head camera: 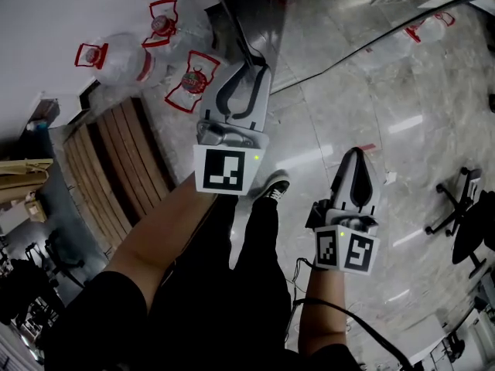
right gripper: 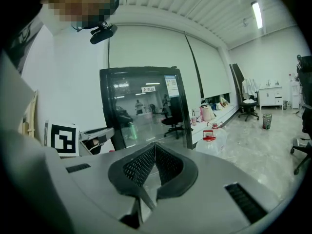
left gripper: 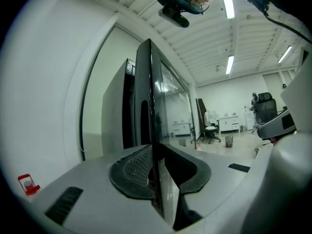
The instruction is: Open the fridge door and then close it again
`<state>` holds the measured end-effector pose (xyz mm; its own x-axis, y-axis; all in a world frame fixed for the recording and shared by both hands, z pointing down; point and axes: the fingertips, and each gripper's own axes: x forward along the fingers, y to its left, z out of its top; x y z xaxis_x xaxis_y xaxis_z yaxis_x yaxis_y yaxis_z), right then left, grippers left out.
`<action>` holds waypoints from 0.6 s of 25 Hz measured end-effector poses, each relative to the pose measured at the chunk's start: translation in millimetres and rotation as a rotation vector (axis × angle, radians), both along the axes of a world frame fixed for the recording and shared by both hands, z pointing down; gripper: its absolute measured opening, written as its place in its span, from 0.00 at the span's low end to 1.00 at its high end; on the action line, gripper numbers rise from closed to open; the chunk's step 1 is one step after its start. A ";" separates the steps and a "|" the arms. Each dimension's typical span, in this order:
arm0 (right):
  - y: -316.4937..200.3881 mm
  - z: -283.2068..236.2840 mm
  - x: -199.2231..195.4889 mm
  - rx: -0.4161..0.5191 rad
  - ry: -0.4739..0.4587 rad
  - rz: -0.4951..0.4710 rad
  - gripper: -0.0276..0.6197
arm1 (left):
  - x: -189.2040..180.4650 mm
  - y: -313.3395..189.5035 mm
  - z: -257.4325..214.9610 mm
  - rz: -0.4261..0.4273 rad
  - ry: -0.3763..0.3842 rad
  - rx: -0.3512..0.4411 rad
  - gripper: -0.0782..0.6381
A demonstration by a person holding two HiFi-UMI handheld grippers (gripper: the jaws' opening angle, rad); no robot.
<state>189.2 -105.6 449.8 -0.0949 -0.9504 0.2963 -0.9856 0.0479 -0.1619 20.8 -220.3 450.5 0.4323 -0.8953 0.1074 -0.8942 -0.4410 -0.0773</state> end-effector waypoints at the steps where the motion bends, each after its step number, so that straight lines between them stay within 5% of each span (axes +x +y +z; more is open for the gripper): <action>1: -1.3 0.3 -0.9 -0.001 -0.001 -0.001 0.07 | -2.7 -5.0 -0.5 -0.002 0.001 0.006 0.21; 15: -15.6 -7.8 3.0 0.001 0.012 0.012 0.07 | -21.0 -39.1 -2.9 -0.043 0.018 0.031 0.22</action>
